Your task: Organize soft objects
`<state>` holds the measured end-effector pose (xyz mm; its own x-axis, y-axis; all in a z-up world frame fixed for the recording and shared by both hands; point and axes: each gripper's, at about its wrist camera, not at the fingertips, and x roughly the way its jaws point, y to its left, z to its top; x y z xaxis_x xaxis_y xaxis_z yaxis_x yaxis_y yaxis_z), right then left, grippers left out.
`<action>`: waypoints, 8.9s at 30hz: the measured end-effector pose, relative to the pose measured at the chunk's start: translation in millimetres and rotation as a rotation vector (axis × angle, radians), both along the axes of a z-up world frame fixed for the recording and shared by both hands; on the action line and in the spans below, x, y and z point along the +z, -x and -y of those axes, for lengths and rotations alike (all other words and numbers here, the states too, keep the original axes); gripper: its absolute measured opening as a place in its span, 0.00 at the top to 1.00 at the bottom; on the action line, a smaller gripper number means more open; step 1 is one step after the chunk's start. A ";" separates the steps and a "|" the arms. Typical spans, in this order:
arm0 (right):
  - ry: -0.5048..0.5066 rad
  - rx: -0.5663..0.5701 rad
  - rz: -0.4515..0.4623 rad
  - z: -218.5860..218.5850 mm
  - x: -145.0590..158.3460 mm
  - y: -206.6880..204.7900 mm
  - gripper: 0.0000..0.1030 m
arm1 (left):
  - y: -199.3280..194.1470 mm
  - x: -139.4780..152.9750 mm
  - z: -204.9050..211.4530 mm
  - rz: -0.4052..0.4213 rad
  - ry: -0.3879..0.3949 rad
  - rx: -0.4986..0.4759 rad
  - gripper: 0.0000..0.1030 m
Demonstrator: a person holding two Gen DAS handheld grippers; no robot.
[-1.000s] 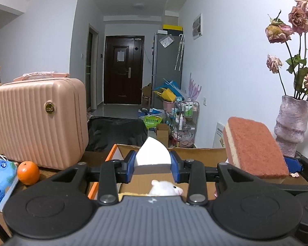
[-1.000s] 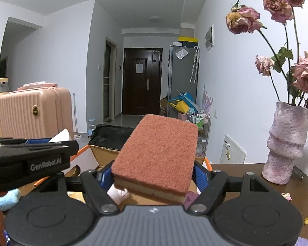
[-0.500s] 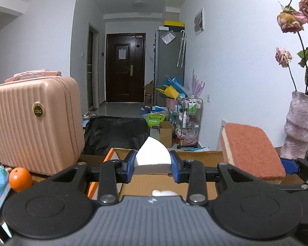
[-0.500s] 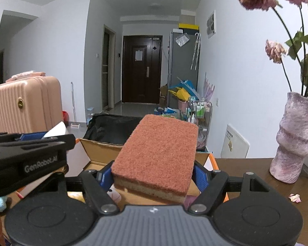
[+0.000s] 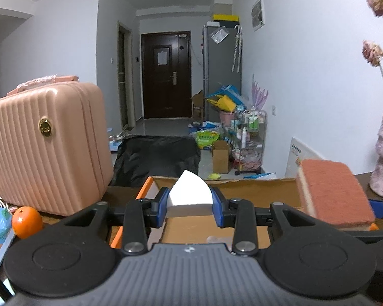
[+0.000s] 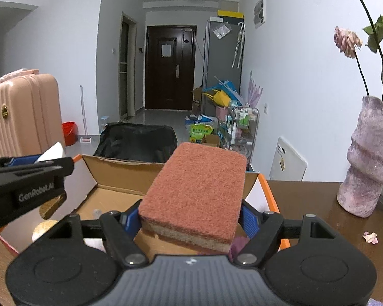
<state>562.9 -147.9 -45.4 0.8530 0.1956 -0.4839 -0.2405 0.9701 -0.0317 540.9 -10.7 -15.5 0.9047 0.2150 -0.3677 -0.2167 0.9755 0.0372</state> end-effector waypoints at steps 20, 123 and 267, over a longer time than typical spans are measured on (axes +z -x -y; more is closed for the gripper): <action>0.001 -0.022 -0.019 2.4 -7.5 -5.3 0.00 | -3.2 -6.6 -12.4 0.012 0.030 0.115 0.00; -0.044 -0.149 -0.151 97.1 -57.3 247.8 0.07 | 287.9 -41.4 -57.9 -0.113 0.001 -0.079 0.00; -0.153 -0.097 0.264 40.2 -20.1 206.7 0.46 | 188.8 0.8 -27.7 0.084 0.130 -0.049 0.53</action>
